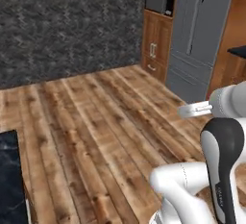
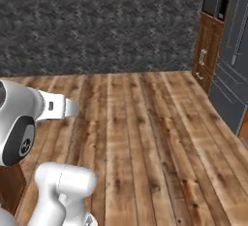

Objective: Navigate to the toaster oven.

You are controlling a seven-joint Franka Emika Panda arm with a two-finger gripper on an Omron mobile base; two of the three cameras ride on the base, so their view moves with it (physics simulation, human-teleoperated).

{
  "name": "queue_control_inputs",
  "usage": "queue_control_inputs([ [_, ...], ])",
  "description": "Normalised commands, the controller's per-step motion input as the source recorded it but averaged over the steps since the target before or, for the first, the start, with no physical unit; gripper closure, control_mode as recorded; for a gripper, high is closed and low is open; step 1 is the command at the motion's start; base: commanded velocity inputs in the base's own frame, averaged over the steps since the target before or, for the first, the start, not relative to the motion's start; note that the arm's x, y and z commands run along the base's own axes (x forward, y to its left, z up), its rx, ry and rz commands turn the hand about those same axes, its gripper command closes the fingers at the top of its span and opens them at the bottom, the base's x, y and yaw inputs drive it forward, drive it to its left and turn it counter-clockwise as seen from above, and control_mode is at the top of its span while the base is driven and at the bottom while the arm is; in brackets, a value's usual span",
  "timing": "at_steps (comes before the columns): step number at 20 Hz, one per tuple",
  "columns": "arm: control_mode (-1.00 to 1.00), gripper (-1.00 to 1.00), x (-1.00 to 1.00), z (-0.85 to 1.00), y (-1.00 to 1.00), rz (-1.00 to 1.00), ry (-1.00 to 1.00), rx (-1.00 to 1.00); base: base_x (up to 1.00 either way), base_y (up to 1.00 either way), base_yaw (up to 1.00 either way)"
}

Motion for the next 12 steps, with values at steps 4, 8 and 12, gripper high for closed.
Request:
queue_control_inputs([
  [4, 1.00, -1.00, 0.00, 0.00, 0.00, 0.00, 0.00, 0.00, 0.00, -0.17, -0.81],
  [8, 1.00, -1.00, 0.00, 0.00, 0.00, 0.00, 0.00, 0.00, 0.00, -0.20, -0.79],
  [12, 1.00, -1.00, 0.00, 0.00, 0.00, 0.00, 0.00, 0.00, 0.02, -0.16, -0.79],
])
